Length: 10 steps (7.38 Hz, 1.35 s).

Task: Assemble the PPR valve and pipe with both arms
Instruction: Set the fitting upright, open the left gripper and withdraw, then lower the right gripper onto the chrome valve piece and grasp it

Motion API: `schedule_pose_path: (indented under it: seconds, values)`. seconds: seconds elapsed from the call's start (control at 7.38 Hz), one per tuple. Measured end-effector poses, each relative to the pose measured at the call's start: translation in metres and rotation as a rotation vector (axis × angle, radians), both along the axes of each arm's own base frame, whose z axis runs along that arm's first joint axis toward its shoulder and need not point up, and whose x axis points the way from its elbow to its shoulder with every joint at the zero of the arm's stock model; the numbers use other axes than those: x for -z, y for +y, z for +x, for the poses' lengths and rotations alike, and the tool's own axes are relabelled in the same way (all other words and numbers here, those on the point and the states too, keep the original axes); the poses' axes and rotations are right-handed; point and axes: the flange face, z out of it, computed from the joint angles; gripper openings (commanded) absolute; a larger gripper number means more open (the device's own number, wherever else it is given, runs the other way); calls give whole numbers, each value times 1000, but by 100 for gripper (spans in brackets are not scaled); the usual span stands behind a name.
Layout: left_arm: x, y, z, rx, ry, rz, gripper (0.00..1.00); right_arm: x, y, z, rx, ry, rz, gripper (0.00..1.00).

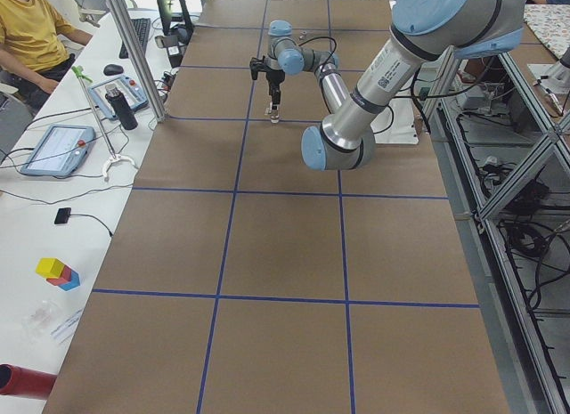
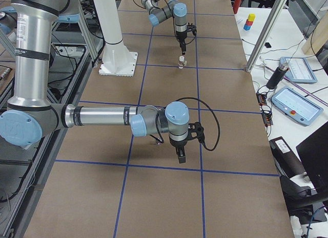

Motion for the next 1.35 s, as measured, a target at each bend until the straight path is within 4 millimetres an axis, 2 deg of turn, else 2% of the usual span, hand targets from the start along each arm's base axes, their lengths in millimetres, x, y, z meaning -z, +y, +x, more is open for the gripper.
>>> schedule_pose_path:
  seconds: [0.14, 0.27, 0.41, 0.68, 0.95, 1.08, 1.22, 1.35]
  values:
    - [-6, 6, -39, -43, -33, 43, 100, 3, 0, -1, 3, -1, 7, 100]
    - [-22, 8, -87, -92, -73, 106, 100, 7, -1, -4, 8, -5, 14, 100]
    - [-51, 4, -139, -134, -117, 173, 100, 15, -2, -10, 9, -12, 17, 100]
    - [-116, -21, -249, -233, -195, 261, 100, 46, -1, -32, -24, -48, -11, 100]
    - [-186, -55, -371, -366, -241, 323, 100, 76, 4, -67, -37, -68, -47, 100]
    - [-228, -67, -431, -435, -243, 343, 100, 83, 9, -86, -23, -67, -43, 100]
    - [-272, -75, -486, -492, -233, 355, 100, 81, 18, -101, 1, -63, -21, 100]
    - [-315, -77, -529, -515, -219, 338, 100, 72, 32, -110, 25, -51, 6, 100]
